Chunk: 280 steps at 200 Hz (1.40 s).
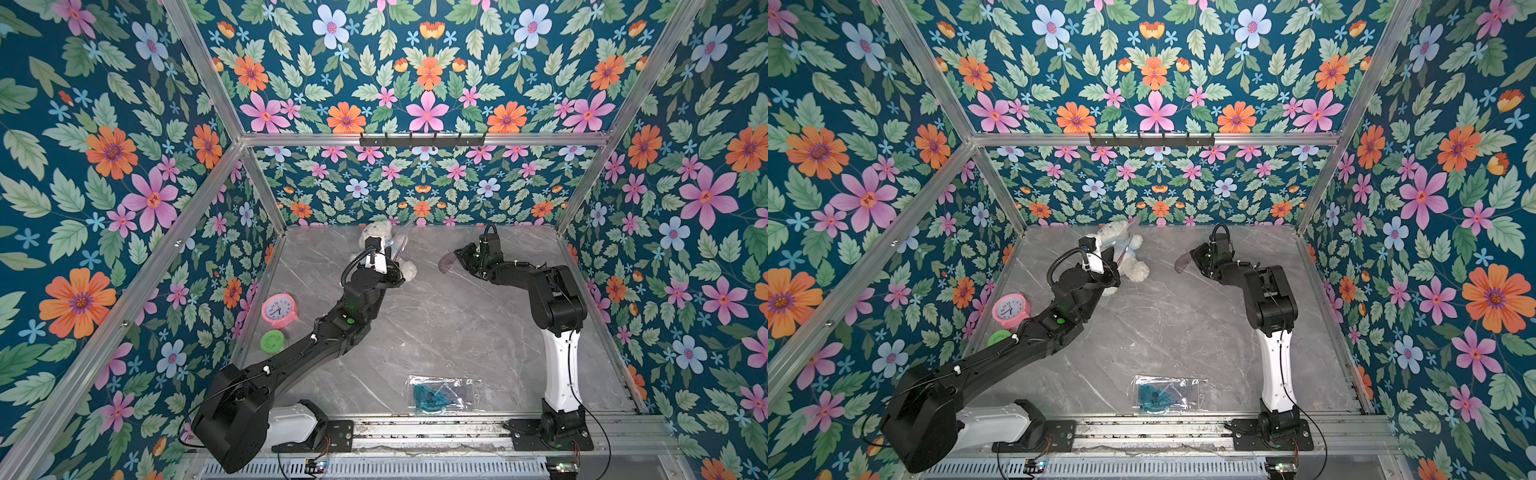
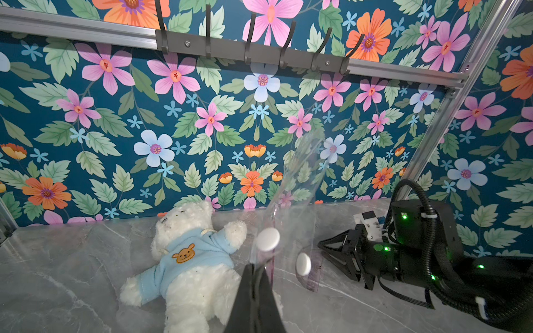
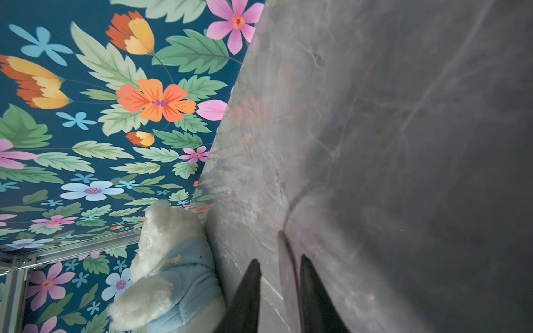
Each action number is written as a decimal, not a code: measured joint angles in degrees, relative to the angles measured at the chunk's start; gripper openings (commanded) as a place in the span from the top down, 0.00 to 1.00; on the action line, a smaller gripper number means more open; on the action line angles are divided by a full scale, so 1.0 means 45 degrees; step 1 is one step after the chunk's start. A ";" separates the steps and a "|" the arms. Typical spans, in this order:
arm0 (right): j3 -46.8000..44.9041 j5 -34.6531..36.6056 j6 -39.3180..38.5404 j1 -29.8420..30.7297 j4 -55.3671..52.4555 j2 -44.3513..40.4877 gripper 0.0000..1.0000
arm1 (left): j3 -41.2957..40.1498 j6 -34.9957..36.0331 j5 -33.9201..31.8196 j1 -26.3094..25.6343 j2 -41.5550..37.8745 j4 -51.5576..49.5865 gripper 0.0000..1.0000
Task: Open the ruler set and take out the ruler
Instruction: Place the ruler at the center of the board, then take out the ruler from the ruler set bag.
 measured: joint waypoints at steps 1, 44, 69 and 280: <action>-0.0019 -0.0010 0.0000 0.0000 0.0000 0.0000 0.60 | 0.0005 0.0000 0.0000 0.0000 0.0005 0.0000 1.00; -0.0889 -0.0078 -0.0185 0.0000 -0.0646 -0.0840 0.50 | 0.0481 -0.0185 0.0053 0.0000 0.0831 -0.0078 1.00; -0.1617 0.0223 -0.0646 0.0005 -0.1282 -0.2118 0.54 | 0.1035 -0.0185 0.0330 0.0000 0.1719 -0.0073 1.00; 0.0874 -0.3196 -0.4056 0.3016 -0.5425 -0.5751 0.82 | 0.2900 -0.0918 0.3983 0.0865 0.4711 0.0034 1.00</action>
